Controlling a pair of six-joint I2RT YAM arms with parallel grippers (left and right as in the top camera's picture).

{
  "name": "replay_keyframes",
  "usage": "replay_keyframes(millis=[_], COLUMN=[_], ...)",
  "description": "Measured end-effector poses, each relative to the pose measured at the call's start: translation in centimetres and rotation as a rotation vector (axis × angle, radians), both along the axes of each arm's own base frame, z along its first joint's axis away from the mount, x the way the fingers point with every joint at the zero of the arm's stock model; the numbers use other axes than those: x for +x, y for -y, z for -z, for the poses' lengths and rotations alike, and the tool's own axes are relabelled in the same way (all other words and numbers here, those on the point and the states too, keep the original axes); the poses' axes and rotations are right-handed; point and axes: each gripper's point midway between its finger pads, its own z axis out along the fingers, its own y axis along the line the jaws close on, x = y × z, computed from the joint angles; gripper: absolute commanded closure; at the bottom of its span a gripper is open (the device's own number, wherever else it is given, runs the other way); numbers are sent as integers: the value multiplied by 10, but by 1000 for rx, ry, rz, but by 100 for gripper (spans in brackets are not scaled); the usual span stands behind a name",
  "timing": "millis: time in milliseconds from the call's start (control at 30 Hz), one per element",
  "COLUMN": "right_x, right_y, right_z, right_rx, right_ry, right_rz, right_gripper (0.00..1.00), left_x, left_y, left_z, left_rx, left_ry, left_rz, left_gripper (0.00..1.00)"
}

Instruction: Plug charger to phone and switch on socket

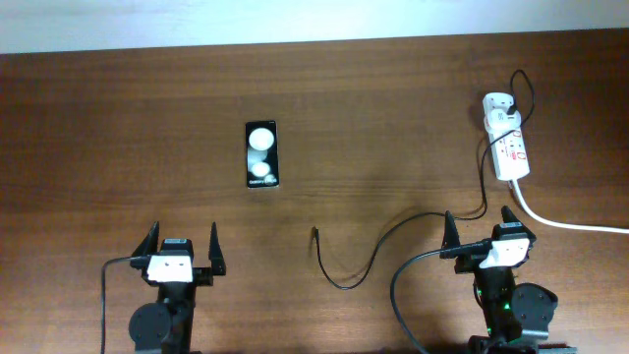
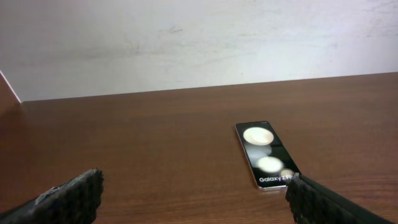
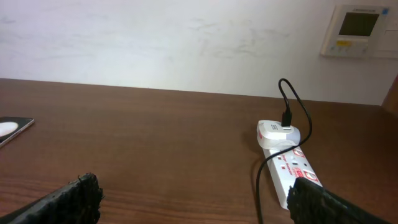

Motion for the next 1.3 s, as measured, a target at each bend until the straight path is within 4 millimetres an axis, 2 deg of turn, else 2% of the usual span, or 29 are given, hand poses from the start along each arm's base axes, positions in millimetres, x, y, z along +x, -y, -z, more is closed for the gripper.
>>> replay_keyframes(millis=[367,400,433,500,533,600,700,800,833,867,900,933,967,1000,1067,1133,1300], right_x=[0,0,0,0,0,0,0,0,0,0,0,0,0,0,0,0,0], right_y=[0,0,0,0,0,0,0,0,0,0,-1,-1,-1,-1,-1,-1,-1], right_z=[0,0,0,0,0,0,-1,-1,-1,-1,-1,-1,-1,-1,-1,-1,-1], right_rx=[0,-1,0,0,0,-1,0,-1,-1,0,-1,-1,-1,-1,-1,-1,-1], right_ry=[0,0,0,0,0,1,3,4,4,4,5,4,4,4,3,3,3], right_rz=[0,0,0,0,0,0,0,-2,-2,-2,-2,-2,-2,-3,-3,-3,-3], right_gripper=[1,1,1,1,1,1,1,1,1,1,1,1,1,1,1,1,1], left_x=[0,-2,-5,-9,-10,-8,6,36,42,60,67,84,92,109,134,144,136], left_y=[0,0,0,0,0,0,2,11,11,13,13,17,19,23,29,32,36], left_z=[-1,-10,-32,-52,-71,-80,-102,-132,-134,-155,-156,-166,-164,-174,-176,-176,-169], left_rx=[0,0,2,2,3,-7,-54,-79,-87,-103,-111,-125,-132,-145,-166,-175,-188], left_ry=[0,12,55,80,99,84,27,-105,-159,-202,-245,-305,-349,-398,-484,-504,-552], left_rz=[1,1,1,1,1,1,8,59,60,68,72,91,100,124,158,176,193], left_gripper=[1,1,1,1,1,1,1,1,1,1,1,1,1,1,1,1,1])
